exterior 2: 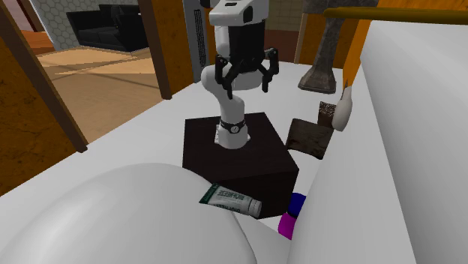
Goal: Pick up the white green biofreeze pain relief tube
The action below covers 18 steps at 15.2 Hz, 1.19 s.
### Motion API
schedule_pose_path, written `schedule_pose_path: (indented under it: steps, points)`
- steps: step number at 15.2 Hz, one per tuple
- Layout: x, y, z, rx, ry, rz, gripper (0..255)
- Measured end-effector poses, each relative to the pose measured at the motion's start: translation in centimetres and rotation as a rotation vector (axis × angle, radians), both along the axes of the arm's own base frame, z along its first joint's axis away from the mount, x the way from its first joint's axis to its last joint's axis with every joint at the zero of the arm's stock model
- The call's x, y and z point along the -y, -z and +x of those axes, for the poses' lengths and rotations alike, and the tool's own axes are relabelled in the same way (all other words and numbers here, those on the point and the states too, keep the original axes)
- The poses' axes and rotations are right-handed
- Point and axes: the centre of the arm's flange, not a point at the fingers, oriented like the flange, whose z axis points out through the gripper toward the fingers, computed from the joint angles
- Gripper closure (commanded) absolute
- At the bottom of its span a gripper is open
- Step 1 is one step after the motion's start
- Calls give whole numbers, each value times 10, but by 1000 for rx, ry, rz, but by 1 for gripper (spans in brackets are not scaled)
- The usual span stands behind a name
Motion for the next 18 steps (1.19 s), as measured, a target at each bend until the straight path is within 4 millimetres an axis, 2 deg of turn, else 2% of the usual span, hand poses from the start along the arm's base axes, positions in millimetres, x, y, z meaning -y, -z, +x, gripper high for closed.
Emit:
schedule_pose_path:
  steps: [2, 9, 12, 18]
  points:
    - [3, 5, 2, 5, -17, 1, 0]
    - [39, 69, 28, 90, -270, 14, 0]
    - [56, 103, 51, 129, -388, 21, 0]
    - [76, 157, 94, 211, -623, 33, 0]
